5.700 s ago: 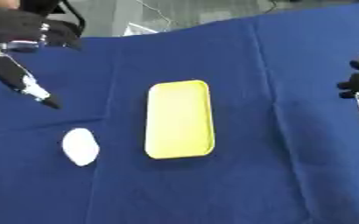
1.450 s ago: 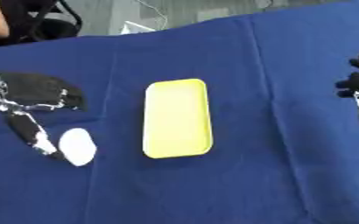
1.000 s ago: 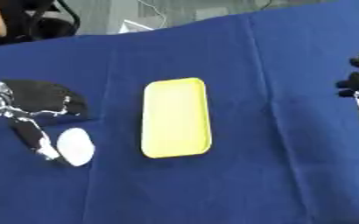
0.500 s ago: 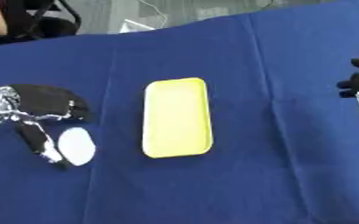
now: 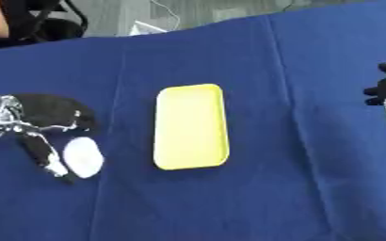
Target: Pick up objects on the table and place them in the box.
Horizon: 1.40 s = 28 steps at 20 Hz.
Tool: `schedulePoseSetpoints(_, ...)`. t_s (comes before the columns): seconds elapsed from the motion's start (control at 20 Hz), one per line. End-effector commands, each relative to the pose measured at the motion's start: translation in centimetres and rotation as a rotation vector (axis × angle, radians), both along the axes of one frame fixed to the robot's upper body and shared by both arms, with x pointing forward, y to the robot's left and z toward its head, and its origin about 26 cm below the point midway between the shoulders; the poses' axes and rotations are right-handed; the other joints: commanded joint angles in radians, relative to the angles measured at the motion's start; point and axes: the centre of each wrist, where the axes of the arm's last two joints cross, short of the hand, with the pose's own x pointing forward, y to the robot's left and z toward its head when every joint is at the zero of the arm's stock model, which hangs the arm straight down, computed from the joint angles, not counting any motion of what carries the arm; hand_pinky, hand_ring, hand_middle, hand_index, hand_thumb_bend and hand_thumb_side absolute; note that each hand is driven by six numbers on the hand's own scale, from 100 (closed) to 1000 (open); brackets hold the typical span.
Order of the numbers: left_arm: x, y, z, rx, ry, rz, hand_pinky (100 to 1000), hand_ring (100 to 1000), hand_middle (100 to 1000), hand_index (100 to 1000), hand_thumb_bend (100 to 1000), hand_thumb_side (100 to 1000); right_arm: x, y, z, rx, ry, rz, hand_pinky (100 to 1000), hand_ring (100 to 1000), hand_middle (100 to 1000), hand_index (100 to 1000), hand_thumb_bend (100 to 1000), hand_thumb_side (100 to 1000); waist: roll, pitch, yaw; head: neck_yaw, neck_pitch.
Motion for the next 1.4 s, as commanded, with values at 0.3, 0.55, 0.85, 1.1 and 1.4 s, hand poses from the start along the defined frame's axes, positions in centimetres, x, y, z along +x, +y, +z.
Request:
schedulePoseSetpoints(0.3,-0.3,1.6,0.3,0.064,0.198,-0.036,914,913,801,891,791,1000,0.0,-0.3,1.1,-0.026,-0.029,0.001,671,694,886,962,334,788,-0.004,-0.015,0.000,-0.003,-0.004)
schedulePoseSetpoints(0.55,-0.3,1.5,0.4,0.039,0.210,-0.028,913,908,795,886,776,1000,0.0,-0.3,1.1,-0.026,-0.029,0.001,671,694,886,962,334,788,-0.004,-0.014,0.000,-0.003,-0.004)
schedulePoseSetpoints(0.85,-0.4,1.3,0.4,0.031,0.214,-0.033,915,909,800,890,778,1000,0.0,-0.3,1.1,-0.025,-0.029,0.002,671,694,886,962,334,788,-0.005,-0.014,0.000,-0.001,-0.004)
schedulePoseSetpoints(1.1,-0.5,0.7,1.1,0.031,0.181,-0.074,912,917,831,910,774,1000,0.0,-0.3,1.1,-0.025,-0.029,0.003,671,694,887,962,333,788,-0.005,-0.015,0.001,-0.001,-0.004)
schedulePoseSetpoints(1.4,-1.1,0.6,1.2,-0.057,0.107,-0.136,904,907,813,899,728,925,0.0,-0.3,1.1,-0.025,-0.027,0.002,670,694,887,962,334,788,-0.005,-0.014,0.002,-0.003,-0.003)
